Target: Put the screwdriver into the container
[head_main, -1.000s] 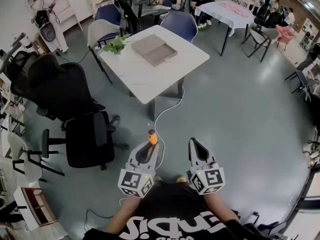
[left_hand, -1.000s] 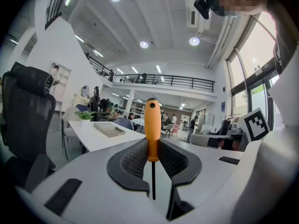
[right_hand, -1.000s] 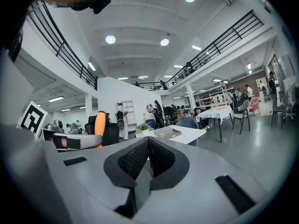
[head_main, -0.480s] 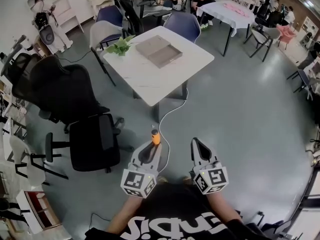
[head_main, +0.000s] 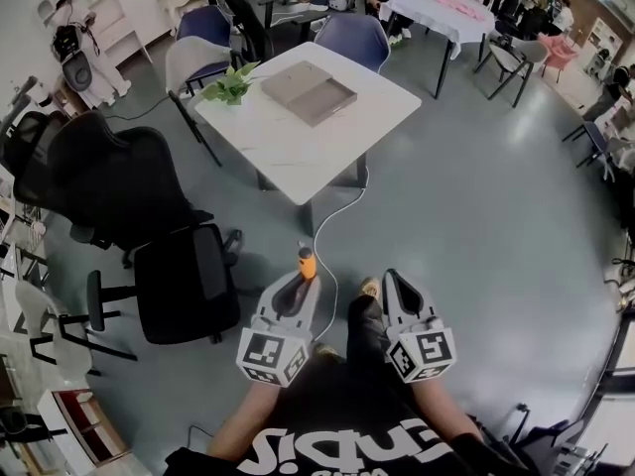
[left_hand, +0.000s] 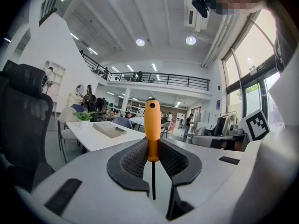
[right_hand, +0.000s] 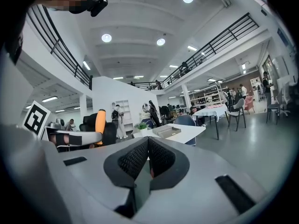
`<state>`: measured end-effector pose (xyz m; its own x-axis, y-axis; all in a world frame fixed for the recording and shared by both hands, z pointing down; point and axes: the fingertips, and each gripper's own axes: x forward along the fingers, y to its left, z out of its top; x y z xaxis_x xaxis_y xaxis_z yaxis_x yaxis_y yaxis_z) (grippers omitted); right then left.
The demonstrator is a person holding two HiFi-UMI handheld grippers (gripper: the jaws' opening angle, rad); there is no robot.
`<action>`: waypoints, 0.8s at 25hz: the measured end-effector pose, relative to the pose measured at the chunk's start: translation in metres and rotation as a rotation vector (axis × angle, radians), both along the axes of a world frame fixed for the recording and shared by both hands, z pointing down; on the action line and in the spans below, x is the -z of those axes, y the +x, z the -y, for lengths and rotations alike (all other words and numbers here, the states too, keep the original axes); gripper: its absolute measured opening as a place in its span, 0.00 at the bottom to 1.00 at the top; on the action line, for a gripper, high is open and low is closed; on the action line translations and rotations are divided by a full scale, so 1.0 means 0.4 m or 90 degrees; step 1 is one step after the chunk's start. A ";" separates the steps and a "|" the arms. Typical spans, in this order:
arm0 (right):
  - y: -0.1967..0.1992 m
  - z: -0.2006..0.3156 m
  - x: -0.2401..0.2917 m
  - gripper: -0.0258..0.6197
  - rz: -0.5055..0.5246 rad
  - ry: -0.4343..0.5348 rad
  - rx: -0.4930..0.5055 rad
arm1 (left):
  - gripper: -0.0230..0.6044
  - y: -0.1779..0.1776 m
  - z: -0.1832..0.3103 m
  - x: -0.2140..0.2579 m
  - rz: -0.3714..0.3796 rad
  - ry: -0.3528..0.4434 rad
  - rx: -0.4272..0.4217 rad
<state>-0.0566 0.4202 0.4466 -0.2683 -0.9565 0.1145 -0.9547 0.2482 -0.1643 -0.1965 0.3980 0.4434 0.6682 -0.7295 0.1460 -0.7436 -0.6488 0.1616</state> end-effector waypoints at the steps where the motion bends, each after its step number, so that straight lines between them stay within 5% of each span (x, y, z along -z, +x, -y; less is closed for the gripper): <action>1: -0.005 0.005 -0.006 0.05 0.001 -0.003 -0.002 | 0.16 -0.005 0.006 -0.003 -0.001 -0.001 -0.001; 20: 0.094 0.386 -0.008 0.05 0.001 -0.012 0.004 | 0.16 0.079 0.384 0.015 -0.006 0.005 0.009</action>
<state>-0.0189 0.2657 0.4498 -0.2752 -0.9524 0.1315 -0.9527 0.2517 -0.1703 -0.1648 0.2446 0.4375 0.6587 -0.7405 0.1336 -0.7516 -0.6391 0.1633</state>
